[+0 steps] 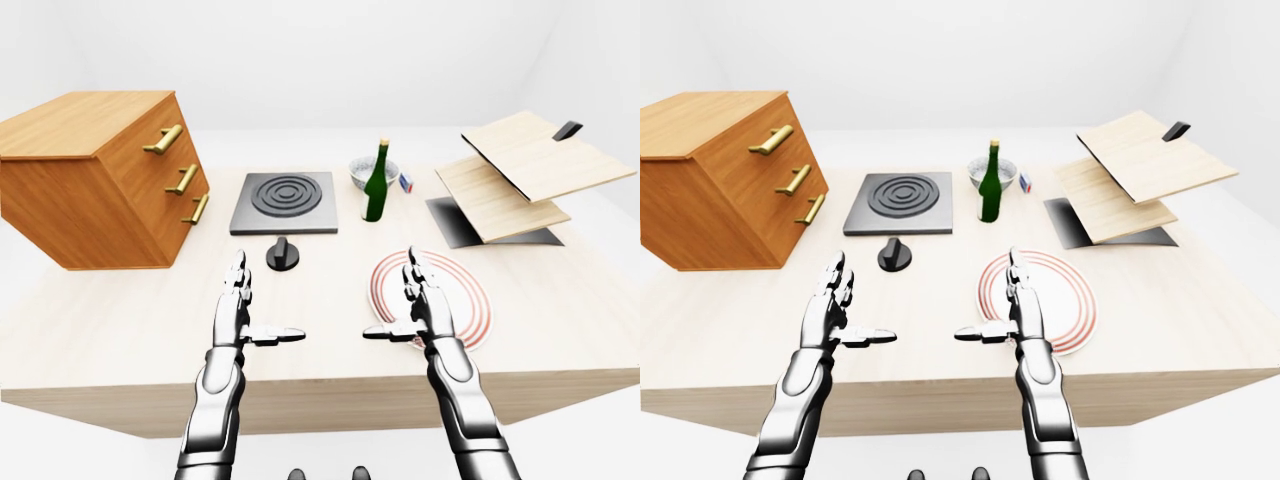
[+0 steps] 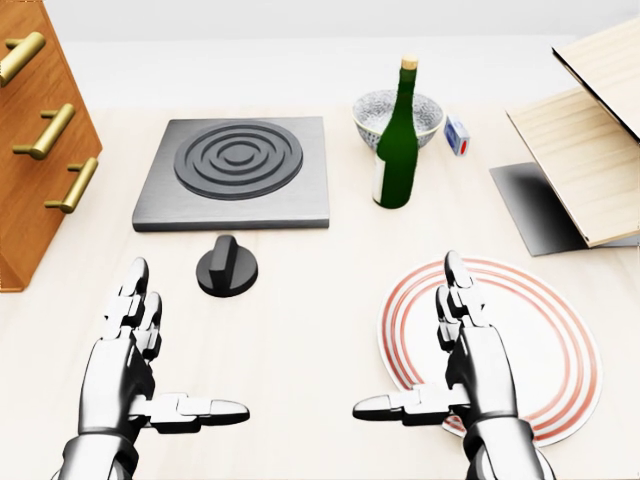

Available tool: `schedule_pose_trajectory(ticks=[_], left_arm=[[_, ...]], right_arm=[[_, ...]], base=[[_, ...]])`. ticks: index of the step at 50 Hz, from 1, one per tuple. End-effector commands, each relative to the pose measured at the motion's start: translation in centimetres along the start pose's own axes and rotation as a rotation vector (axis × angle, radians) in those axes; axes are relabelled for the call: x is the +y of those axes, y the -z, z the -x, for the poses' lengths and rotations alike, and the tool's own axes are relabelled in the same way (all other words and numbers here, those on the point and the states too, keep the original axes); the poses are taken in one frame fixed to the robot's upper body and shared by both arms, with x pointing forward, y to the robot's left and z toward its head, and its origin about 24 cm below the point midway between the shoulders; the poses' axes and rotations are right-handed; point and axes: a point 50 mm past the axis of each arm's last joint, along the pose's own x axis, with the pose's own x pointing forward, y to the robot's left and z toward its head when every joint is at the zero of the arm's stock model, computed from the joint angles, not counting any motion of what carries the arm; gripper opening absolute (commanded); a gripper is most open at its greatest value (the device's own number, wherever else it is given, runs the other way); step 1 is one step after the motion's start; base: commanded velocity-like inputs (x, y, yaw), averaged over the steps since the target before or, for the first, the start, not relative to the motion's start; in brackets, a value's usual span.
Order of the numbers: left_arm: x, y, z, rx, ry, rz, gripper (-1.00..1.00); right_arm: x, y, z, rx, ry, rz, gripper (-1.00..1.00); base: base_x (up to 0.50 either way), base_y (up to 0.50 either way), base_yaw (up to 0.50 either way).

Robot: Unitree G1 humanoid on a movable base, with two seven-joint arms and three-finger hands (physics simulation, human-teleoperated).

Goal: Turn on the stove.

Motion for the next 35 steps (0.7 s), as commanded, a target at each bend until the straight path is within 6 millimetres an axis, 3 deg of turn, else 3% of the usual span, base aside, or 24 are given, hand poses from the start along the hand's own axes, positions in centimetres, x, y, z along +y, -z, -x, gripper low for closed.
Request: schedule_pose_trajectory(ticks=[1, 18, 35], left_arm=[[-0.02, -0.06, -0.09, -0.005, 0.002, 0.0, 1.0], [-0.04, -0.07, -0.11, -0.006, 0.002, 0.0, 1.0], [0.01, -0.08, -0.04, -0.004, -0.002, -0.002, 1.0]], right_arm=[[0.4, -0.06, 0.03, 0.001, -0.031, 0.006, 1.0], [0.28, -0.08, 0.02, -0.005, -0.021, 0.012, 1.0], [0.08, -0.29, 0.01, -0.021, -0.007, 0.001, 1.0]], base=[[0.5, 0.0, 0.0], [0.5, 0.0, 0.0], [0.01, 0.0, 0.0]])
